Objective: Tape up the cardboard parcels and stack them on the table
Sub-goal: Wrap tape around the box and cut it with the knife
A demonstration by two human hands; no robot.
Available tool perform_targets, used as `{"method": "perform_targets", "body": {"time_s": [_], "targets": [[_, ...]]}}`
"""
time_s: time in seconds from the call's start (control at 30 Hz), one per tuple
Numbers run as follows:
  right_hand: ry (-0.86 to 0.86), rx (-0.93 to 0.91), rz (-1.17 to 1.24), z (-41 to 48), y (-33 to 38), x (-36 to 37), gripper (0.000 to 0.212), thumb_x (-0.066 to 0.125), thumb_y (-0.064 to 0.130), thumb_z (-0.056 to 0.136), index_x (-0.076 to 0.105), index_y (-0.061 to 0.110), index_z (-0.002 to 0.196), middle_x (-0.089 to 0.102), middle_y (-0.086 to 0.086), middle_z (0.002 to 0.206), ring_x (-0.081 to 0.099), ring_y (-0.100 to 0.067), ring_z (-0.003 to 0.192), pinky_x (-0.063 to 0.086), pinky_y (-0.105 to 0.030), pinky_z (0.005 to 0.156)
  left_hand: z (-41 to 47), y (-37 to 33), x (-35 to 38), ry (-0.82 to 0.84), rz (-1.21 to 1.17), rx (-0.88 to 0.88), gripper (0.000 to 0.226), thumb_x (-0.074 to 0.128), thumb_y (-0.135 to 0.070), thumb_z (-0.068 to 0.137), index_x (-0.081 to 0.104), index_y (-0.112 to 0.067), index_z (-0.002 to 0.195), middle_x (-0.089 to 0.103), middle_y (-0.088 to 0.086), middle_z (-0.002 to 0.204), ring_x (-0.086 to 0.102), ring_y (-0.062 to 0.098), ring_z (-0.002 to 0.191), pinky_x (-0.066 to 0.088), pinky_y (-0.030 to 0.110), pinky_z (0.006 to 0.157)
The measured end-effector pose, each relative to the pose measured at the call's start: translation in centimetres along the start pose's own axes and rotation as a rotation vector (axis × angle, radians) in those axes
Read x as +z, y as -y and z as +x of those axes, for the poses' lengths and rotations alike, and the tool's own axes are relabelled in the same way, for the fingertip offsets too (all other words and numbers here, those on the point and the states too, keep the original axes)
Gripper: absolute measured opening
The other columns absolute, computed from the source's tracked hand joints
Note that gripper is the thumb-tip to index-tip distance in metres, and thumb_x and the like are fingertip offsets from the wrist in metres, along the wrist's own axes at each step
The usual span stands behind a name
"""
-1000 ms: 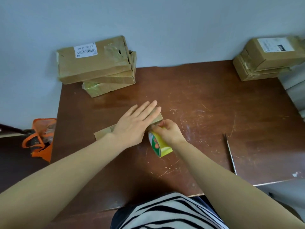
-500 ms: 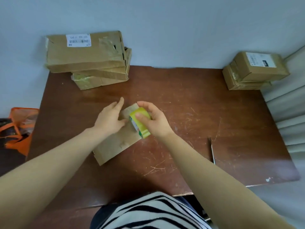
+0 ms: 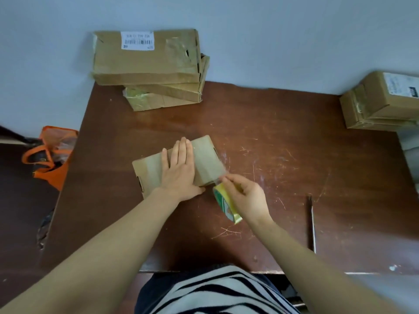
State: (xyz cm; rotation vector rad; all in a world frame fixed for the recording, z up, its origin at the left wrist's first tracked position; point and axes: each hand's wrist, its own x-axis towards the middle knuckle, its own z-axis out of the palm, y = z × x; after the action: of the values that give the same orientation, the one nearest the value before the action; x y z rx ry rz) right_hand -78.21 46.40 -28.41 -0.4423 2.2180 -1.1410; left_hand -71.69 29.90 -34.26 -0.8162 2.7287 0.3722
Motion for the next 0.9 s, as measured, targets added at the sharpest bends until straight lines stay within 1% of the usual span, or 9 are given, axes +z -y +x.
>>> {"method": "perform_targets", "body": {"time_s": [0.13,0.27,0.37,0.43,0.53,0.63,0.7,0.8,0.9], "targets": [[0.064,0.102,-0.353,1.1,-1.0,0.5,0.017,0.05,0.038,0.096,0.066,0.034,0.099,0.064,0.017,0.075,0.055,-0.001,0.054,0.041,-0.02,0.048,-0.1,0.0,-0.2,-0.027,-0.026,0.025,0.145,0.078,-0.06,0.057,-0.03,-0.015,0.142,-0.013,0.006,0.157,-0.013,0.024,0.145,-0.017,0.046,0.111],[0.154,0.203,-0.361,3.7,0.1,1.0,0.019,0.052,0.029,0.095,0.069,0.022,0.098,0.066,0.005,0.08,0.062,-0.014,0.069,0.052,-0.029,0.063,0.0,0.1,-1.1,0.137,0.016,0.054,0.14,0.076,-0.057,0.059,-0.031,-0.026,0.143,-0.029,0.01,0.153,-0.026,0.027,0.142,-0.016,0.051,0.111],[0.185,0.238,-0.294,4.5,0.2,0.7,0.017,0.058,0.027,0.093,0.072,0.02,0.1,0.066,0.004,0.082,0.065,-0.019,0.082,0.054,-0.034,0.076,1.6,-0.8,-3.7,0.331,-0.159,-0.002,0.121,0.049,-0.064,0.057,-0.027,-0.029,0.145,-0.041,0.008,0.148,-0.039,0.023,0.135,-0.023,0.05,0.108],[0.184,0.239,-0.269,4.6,0.0,0.7,0.016,0.058,0.028,0.092,0.072,0.022,0.099,0.065,0.007,0.076,0.065,-0.016,0.074,0.053,-0.03,0.069,3.1,-2.5,-4.3,0.101,-0.245,-0.013,0.1,0.024,-0.065,0.067,-0.018,-0.025,0.149,-0.029,0.004,0.155,-0.031,0.018,0.14,-0.021,0.043,0.11],[0.191,0.258,-0.237,4.6,-0.4,0.9,0.018,0.054,0.025,0.093,0.068,0.023,0.082,0.055,0.012,0.049,0.052,-0.004,0.041,0.038,-0.021,0.046,3.4,-5.2,-2.3,-0.217,-0.07,0.057,0.074,0.013,-0.056,0.095,-0.01,-0.013,0.151,-0.014,0.006,0.159,-0.015,0.017,0.146,-0.014,0.037,0.115],[0.162,0.308,-0.176,4.7,0.0,0.6,0.03,0.049,0.017,0.085,0.049,0.019,0.055,0.039,0.01,0.033,0.035,-0.006,0.029,0.028,-0.021,0.044,3.8,-5.3,-0.3,-0.178,0.021,0.07,0.071,0.01,-0.053,0.098,-0.011,-0.009,0.15,-0.015,0.01,0.159,-0.014,0.019,0.146,-0.012,0.035,0.117],[0.17,0.332,-0.142,4.5,0.1,0.5,0.025,0.047,0.014,0.082,0.049,0.015,0.057,0.037,0.009,0.039,0.033,-0.009,0.036,0.028,-0.025,0.048,3.0,-4.8,-0.4,-0.171,0.001,0.132,0.07,0.004,-0.053,0.097,-0.009,-0.009,0.15,-0.015,0.008,0.157,-0.012,0.018,0.146,-0.014,0.034,0.115],[0.186,0.321,-0.141,4.5,0.3,0.6,0.027,0.043,0.01,0.082,0.05,0.015,0.056,0.043,0.006,0.045,0.038,-0.008,0.036,0.031,-0.024,0.047,0.9,-4.1,0.6,-0.245,0.086,0.25,0.069,-0.006,-0.051,0.094,-0.002,-0.01,0.15,-0.005,0.007,0.158,0.001,0.02,0.148,-0.001,0.036,0.119],[0.189,0.326,-0.142,4.4,0.5,0.7,0.025,0.041,0.008,0.083,0.062,0.006,0.069,0.052,0.0,0.057,0.045,-0.008,0.036,0.035,-0.023,0.044,0.0,-3.6,0.7,-0.122,0.094,0.286,0.074,-0.017,-0.054,0.089,-0.009,-0.012,0.15,-0.009,0.005,0.16,-0.009,0.016,0.147,-0.004,0.034,0.119]]}}
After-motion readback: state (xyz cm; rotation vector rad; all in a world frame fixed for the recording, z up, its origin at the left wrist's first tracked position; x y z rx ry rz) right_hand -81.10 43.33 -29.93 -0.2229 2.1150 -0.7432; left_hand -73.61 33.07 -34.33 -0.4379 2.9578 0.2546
